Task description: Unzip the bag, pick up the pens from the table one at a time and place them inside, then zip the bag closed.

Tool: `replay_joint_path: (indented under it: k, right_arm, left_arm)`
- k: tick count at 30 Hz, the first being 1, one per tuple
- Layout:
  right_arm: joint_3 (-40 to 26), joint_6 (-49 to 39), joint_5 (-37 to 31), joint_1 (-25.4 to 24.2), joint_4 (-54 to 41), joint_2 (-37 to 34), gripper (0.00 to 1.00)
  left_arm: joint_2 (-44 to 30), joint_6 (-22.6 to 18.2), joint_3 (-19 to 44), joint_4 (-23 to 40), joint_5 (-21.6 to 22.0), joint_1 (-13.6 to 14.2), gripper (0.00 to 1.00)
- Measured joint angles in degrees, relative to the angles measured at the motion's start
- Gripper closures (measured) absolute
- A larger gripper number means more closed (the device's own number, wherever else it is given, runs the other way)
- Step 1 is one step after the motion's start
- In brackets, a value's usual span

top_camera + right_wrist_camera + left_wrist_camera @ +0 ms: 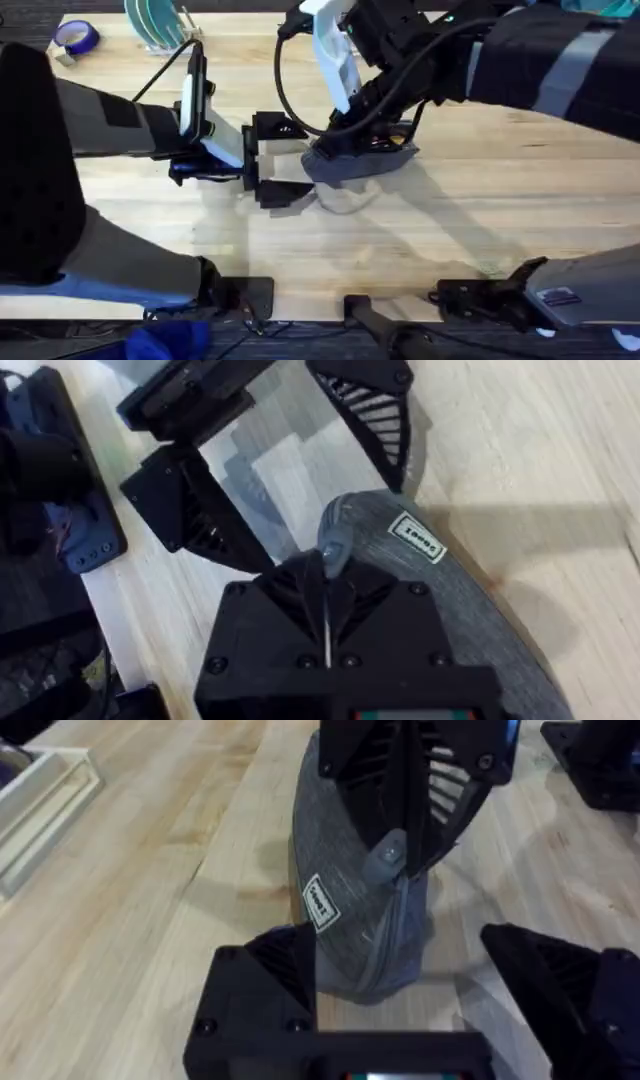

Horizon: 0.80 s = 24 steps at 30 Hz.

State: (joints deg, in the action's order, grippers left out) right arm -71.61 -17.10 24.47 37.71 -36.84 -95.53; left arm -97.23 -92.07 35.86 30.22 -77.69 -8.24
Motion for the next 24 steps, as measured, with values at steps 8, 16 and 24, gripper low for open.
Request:
replay_joint_path:
  k: [8,16,24]
  right_arm:
    - [0.0,0.0,0.0,0.0,0.0,0.0,0.969]
    - [0.0,0.0,0.0,0.0,0.0,0.0,0.971]
    - [0.0,0.0,0.0,0.0,0.0,0.0,0.97]
  left_arm:
    - [0.0,0.0,0.0,-1.8,-0.3,1.7,0.005]
    - [0.0,0.0,0.0,-1.5,-0.4,1.7,0.005]
    - [0.0,0.0,0.0,-1.5,-0.5,1.7,0.006]
